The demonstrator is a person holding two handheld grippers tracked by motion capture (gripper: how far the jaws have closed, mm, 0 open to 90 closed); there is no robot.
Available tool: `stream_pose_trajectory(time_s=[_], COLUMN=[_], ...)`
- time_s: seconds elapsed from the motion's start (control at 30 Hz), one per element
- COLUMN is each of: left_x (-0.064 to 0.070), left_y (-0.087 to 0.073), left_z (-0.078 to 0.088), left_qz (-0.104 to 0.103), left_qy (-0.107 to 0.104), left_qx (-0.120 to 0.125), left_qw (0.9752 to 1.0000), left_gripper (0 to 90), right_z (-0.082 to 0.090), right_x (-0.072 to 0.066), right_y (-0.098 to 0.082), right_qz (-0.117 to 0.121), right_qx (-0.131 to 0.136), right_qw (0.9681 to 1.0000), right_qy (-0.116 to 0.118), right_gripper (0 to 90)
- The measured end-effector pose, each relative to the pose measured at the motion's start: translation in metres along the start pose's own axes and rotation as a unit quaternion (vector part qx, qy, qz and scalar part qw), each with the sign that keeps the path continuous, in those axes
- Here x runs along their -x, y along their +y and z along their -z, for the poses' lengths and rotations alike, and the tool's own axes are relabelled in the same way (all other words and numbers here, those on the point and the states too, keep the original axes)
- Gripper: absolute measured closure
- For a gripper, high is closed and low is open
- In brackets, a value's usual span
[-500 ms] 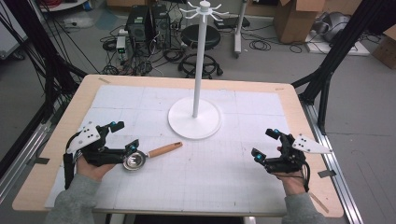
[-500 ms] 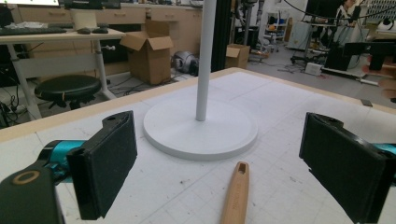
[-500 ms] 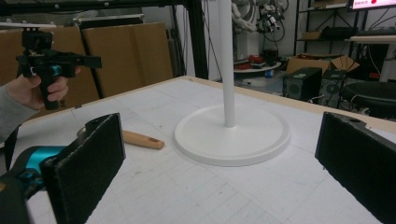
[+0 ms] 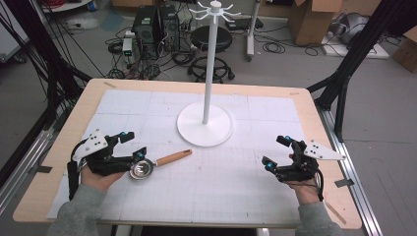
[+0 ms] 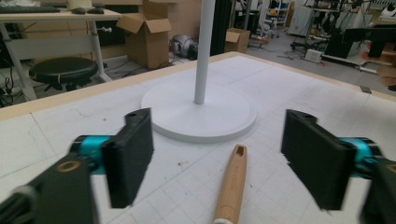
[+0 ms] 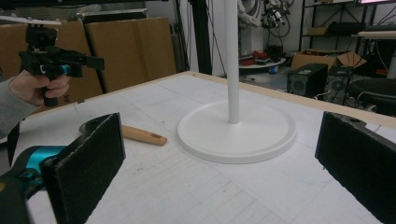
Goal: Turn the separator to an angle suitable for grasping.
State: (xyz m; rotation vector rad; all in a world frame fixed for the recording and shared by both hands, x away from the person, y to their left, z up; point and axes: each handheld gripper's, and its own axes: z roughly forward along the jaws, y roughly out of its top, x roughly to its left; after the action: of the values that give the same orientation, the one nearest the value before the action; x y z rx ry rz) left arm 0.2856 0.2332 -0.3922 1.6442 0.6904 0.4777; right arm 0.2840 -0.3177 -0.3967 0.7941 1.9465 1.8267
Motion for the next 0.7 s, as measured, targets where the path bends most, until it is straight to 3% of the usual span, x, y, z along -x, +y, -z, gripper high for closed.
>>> stream_pose_trajectory(time_s=[0.03, 0.07, 0.23, 0.3, 0.33, 0.43, 0.5, 0.7], left_x=[0.000, 0.000, 0.000, 0.001, 0.001, 0.003, 0.004, 0.004], left_y=[0.000, 0.000, -0.001, -0.001, -0.001, -0.001, -0.001, -0.002], left_z=[0.000, 0.000, 0.000, -0.001, -0.001, -0.003, -0.004, -0.011], left_qz=[0.001, 0.001, 0.001, 0.002, 0.001, -0.008, -0.009, -0.015], left_qy=[0.003, 0.005, -0.001, -0.002, -0.003, -0.001, 0.001, 0.006], left_qx=[-0.004, -0.009, -0.029, -0.033, -0.038, -0.051, -0.054, -0.069], left_qw=[1.0000, 0.9999, 0.9996, 0.9994, 0.9993, 0.9987, 0.9985, 0.9974], left_gripper=[33.4, 42.5, 63.5, 66.6, 75.0, 84.9, 89.4, 89.7], right_z=[0.000, -0.001, -0.002, -0.003, -0.004, -0.005, -0.006, -0.005], right_x=[0.000, 0.000, 0.000, -0.001, -0.002, -0.003, -0.003, -0.003], right_y=[0.000, 0.000, -0.002, -0.002, -0.003, -0.003, -0.004, -0.004], right_qz=[0.000, -0.003, -0.002, -0.003, 0.002, 0.003, 0.006, 0.008], right_qx=[-0.001, 0.000, -0.006, -0.008, -0.011, -0.017, -0.017, -0.017], right_qw=[1.0000, 1.0000, 1.0000, 1.0000, 0.9999, 0.9998, 0.9998, 0.9998], right_qy=[0.000, -0.001, 0.000, 0.000, 0.003, 0.005, 0.004, 0.006], right_gripper=[0.6, 0.7, 0.6, 0.6, 0.6, 0.6, 0.6, 0.6])
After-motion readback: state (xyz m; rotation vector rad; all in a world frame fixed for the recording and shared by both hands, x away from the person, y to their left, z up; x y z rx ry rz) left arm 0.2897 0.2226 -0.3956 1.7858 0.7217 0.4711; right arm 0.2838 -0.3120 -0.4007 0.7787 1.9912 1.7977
